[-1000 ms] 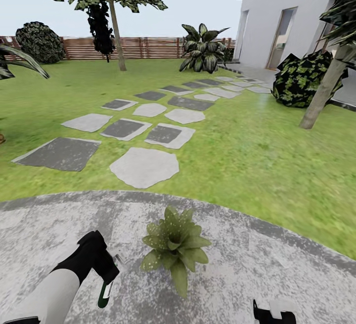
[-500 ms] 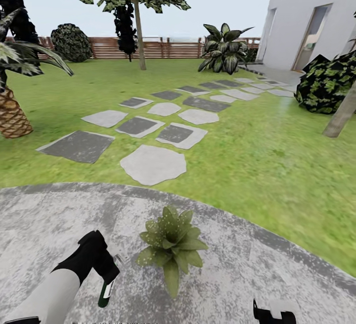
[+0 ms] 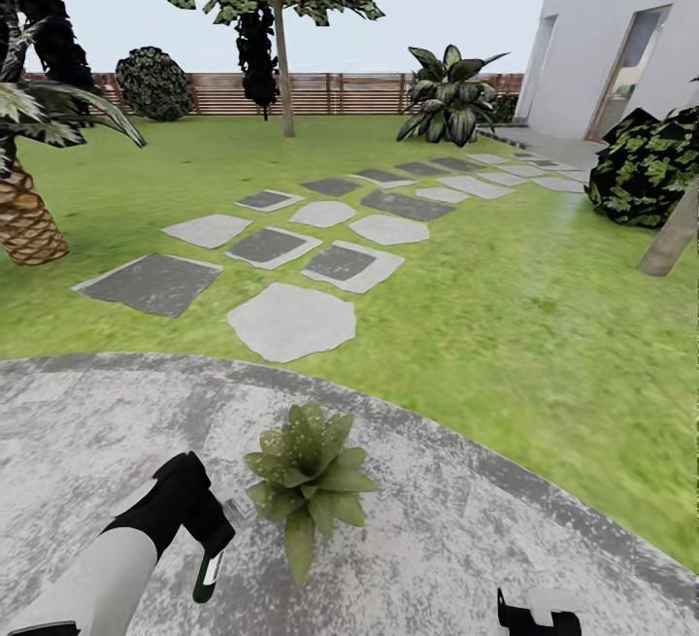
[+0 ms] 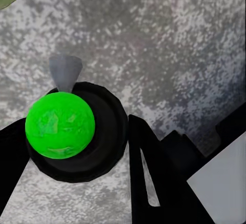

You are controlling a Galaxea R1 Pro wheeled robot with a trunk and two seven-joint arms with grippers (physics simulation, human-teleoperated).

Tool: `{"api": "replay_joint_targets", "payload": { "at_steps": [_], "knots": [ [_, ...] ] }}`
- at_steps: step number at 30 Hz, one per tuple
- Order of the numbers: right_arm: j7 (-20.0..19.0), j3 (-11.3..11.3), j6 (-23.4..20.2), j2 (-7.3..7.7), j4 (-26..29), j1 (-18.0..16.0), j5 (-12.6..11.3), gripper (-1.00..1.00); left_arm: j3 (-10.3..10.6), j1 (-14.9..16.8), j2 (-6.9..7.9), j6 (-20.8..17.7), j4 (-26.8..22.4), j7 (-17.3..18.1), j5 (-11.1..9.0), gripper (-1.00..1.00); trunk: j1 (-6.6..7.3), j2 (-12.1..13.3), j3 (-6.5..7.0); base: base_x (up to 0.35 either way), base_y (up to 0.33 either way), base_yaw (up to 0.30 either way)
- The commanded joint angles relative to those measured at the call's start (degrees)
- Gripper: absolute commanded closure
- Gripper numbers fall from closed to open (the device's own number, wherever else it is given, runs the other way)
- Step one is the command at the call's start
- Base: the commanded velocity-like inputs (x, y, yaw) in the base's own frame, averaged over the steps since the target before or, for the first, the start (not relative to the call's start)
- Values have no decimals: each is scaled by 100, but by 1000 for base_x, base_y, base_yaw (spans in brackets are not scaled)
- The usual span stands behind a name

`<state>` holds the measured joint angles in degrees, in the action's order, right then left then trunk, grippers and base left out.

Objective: Pick up the pesticide atomizer in the garden and spray insectifuge to fully cover both potted plants in the garden.

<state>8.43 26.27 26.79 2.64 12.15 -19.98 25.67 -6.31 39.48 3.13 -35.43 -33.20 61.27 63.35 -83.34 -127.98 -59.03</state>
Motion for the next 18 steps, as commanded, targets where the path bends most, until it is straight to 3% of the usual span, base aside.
{"api": "replay_joint_targets", "payload": {
  "at_steps": [1,5,18],
  "knots": [
    [26,28,19,-1,-11,-6,61,-100,-28,2,-5,-43,-9,43,36,100,1,-2,-5,0,-309,0],
    [27,27,19,-1,-11,-6,61,-100,-28,3,-2,-43,-7,43,37,100,1,-2,-5,0,-309,116],
    [26,27,19,-1,-11,-6,61,-100,-37,4,4,-43,-20,43,35,100,1,-2,-5,0,-291,266]
  ]
}}
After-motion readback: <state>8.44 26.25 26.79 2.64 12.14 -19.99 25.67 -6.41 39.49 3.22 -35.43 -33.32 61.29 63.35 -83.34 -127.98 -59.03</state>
